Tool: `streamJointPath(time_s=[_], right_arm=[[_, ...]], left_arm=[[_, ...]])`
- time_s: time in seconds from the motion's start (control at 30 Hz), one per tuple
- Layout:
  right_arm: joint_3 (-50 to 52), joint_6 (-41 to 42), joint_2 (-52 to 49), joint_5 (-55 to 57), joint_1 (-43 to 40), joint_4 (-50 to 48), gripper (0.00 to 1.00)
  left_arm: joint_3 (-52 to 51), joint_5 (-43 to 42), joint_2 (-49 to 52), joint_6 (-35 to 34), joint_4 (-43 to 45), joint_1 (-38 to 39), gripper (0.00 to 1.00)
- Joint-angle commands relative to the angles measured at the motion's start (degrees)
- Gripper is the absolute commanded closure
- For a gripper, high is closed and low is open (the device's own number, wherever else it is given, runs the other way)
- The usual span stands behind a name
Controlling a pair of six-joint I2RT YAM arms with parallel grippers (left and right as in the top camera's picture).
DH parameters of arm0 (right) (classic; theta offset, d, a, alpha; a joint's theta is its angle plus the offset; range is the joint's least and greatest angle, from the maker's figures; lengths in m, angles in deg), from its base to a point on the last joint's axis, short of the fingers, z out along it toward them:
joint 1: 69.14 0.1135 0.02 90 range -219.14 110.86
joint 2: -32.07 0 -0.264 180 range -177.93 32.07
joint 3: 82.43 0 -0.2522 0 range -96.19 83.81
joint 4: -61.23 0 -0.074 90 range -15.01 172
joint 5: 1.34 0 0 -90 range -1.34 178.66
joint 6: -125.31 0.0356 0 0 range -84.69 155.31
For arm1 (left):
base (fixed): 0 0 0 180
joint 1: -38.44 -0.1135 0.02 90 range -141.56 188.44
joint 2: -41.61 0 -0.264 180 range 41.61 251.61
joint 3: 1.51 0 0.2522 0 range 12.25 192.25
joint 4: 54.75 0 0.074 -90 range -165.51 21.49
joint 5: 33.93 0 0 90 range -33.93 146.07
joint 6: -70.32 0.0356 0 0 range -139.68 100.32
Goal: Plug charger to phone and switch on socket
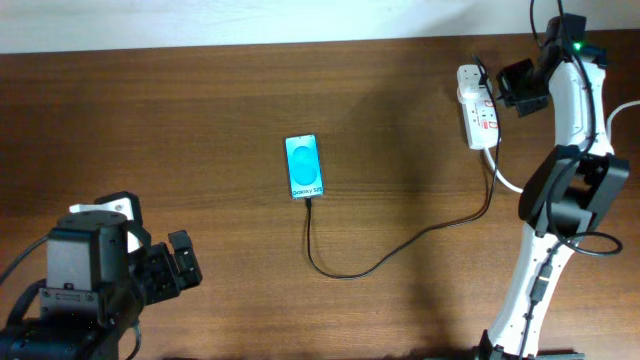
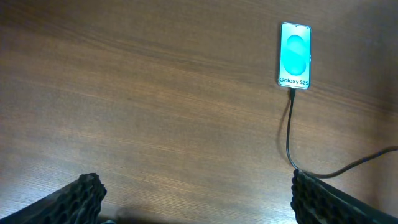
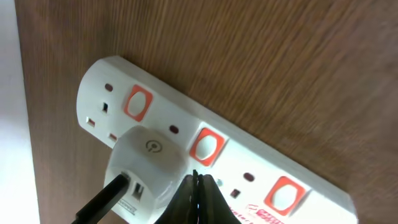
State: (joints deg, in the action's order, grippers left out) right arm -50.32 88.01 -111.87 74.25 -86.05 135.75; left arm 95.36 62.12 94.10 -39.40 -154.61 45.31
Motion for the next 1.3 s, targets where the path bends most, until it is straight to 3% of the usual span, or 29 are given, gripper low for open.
streamJointPath(time_s=[0.0, 0.83, 1.27], right_arm=[[0.11, 1.84, -2.05, 0.09, 1.20, -0.48, 0.96], [0.83, 2.21, -4.61, 1.09, 2.08, -4.46, 0.96], [0.83, -13.53, -4.61, 1.62, 2.29, -4.46, 0.96]], left_arm=[[0.50, 0.24, -0.07, 0.00, 0.13, -0.28, 0.01], [0.50, 0.24, -0.07, 0.02, 0.17, -0.28, 0.01], [0.50, 0.24, -0.07, 0.02, 0.35, -0.28, 0.01]])
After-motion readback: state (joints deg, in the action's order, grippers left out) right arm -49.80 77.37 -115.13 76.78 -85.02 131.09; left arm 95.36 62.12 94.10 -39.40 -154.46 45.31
